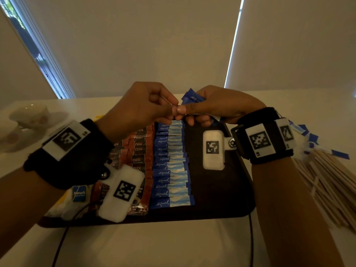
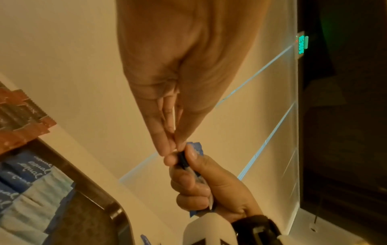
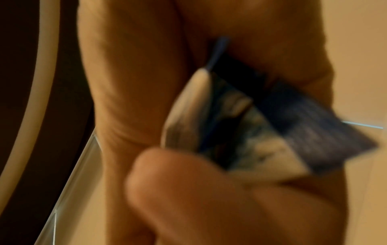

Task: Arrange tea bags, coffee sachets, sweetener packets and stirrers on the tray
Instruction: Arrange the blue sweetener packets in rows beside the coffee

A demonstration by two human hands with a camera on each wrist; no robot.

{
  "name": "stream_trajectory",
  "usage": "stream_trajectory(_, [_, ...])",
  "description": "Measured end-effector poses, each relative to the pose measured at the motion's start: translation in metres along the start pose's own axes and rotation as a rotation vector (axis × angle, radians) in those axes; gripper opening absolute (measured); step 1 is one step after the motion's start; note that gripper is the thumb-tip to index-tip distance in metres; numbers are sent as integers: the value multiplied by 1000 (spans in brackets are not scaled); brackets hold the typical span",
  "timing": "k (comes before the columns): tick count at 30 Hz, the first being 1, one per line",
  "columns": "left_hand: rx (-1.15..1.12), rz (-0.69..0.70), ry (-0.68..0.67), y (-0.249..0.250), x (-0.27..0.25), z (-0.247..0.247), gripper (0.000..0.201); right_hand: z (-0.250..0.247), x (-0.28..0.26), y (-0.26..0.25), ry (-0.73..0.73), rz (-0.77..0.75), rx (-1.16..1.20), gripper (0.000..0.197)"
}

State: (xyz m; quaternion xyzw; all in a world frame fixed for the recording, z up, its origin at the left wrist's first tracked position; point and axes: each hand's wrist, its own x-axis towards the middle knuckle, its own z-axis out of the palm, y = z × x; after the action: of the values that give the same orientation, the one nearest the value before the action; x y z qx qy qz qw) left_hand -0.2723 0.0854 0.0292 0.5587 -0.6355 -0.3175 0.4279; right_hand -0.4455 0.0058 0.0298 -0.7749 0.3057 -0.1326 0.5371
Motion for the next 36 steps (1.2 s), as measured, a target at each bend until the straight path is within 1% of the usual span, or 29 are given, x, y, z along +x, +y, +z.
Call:
stream_trajectory(3, [-55,-68,7,-3,-2,-7,23,-9,-5,2,81,29,20,15])
stream_trajectory(5, [-43,-90,6,-6,-5,-10,27,-16,-7,5,151,38,31,14])
stream_trajectory(10, [53,-59,-6,-5,-8,-8,18,-19,-8,7,212,60,-17,12])
stream_trajectory(11, [127,-22,0,-4,-6,-7,20,-18,-7,6,214,67,-10,12])
stream_trajectory(12, [247,41,16,-4,-5,-6,24,-17,-7,5,212,74,2,12])
stream_trajectory(14, [472,209,59,-3,-5,-3,29,-14,-6,4,208,90,55,11])
stream_trajectory(17, [699,464,85,-8,-5,3,22,-9,-4,1,193,99,109,11])
stream_trajectory(18, [764,516,94,-8,-5,4,18,-8,-3,0,188,98,114,12])
stream_trajectory(20, [854,554,111,-8,-4,2,15,-7,-4,-1,182,98,129,14])
stream_trajectory(22, [824,522,116,-6,-5,1,14,-10,-5,-1,199,96,150,16])
stream_trajectory(23, [756,459,103,-5,-6,1,11,-12,-6,0,221,87,158,18])
stream_trajectory(24, [673,353,71,-4,-6,-1,7,-13,-7,1,247,75,162,19])
stream_trajectory(26, [463,90,-60,-2,-8,-2,5,-16,-8,4,276,62,163,22])
stream_trajectory(27, [361,-12,-129,-2,-9,-1,7,-17,-9,5,266,64,157,23])
stream_trajectory(28, [284,-81,-183,-2,-10,-2,12,-17,-9,5,239,70,142,26])
stream_trajectory(30, [192,-137,-236,-2,-11,-2,23,-17,-9,4,154,76,77,39])
stream_trajectory(32, [130,-164,-248,-4,-10,-2,29,-16,-8,4,94,73,-9,49])
stream_trajectory(33, [88,-184,-249,-5,-9,-3,29,-15,-8,4,79,65,-42,49])
stream_trajectory(35, [26,-212,-240,-5,-8,-5,23,-13,-7,4,71,48,-67,36])
stream_trajectory(36, [30,-205,-233,-6,-8,-5,21,-12,-6,4,76,48,-70,29])
